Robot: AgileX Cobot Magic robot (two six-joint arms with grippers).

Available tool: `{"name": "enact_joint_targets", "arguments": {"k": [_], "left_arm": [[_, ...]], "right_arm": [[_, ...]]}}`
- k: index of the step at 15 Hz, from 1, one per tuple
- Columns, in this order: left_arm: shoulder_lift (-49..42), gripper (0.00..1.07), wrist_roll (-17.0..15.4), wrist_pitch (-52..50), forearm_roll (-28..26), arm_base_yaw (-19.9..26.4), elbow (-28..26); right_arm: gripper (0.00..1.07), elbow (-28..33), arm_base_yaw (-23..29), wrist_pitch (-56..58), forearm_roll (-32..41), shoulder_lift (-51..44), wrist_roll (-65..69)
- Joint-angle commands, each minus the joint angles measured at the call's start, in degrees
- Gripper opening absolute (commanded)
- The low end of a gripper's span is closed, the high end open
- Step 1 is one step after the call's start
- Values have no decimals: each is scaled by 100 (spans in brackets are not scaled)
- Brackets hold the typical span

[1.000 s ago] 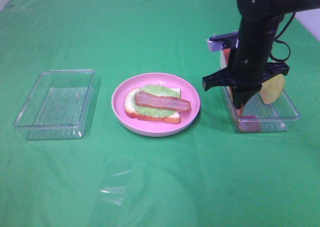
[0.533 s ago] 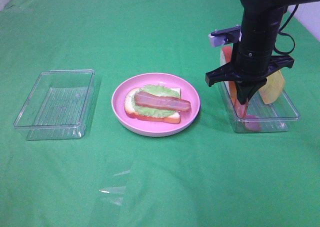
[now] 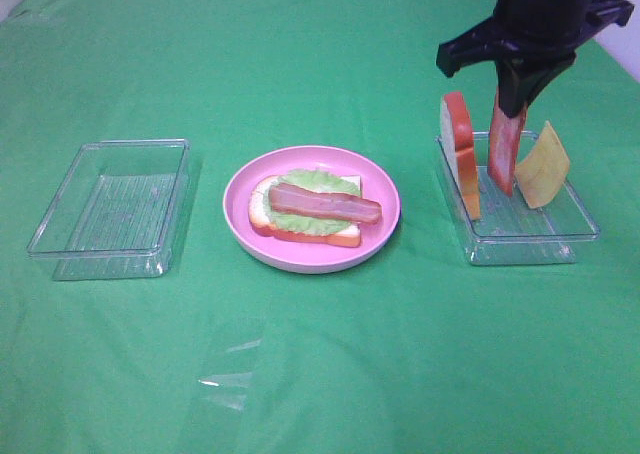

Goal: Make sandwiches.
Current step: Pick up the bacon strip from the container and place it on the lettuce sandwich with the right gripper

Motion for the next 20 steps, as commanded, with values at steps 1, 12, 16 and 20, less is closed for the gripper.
{"name": "enact_joint_targets", "arguments": {"k": [1, 12, 16, 20], "left_arm": [[-109, 101, 17, -57, -29, 6, 11], [-109, 101, 17, -57, -29, 6, 11], [-109, 101, 17, -57, -29, 6, 11], [-109, 101, 17, -57, -29, 6, 11]], "right_arm": [[0, -298, -11, 710, 269, -201, -298], [0, -292, 476, 178, 2257, -264, -911], [0, -292, 1083, -922, 2590, 166, -905], [0, -292, 1134, -1770, 3369, 561, -905]]}}
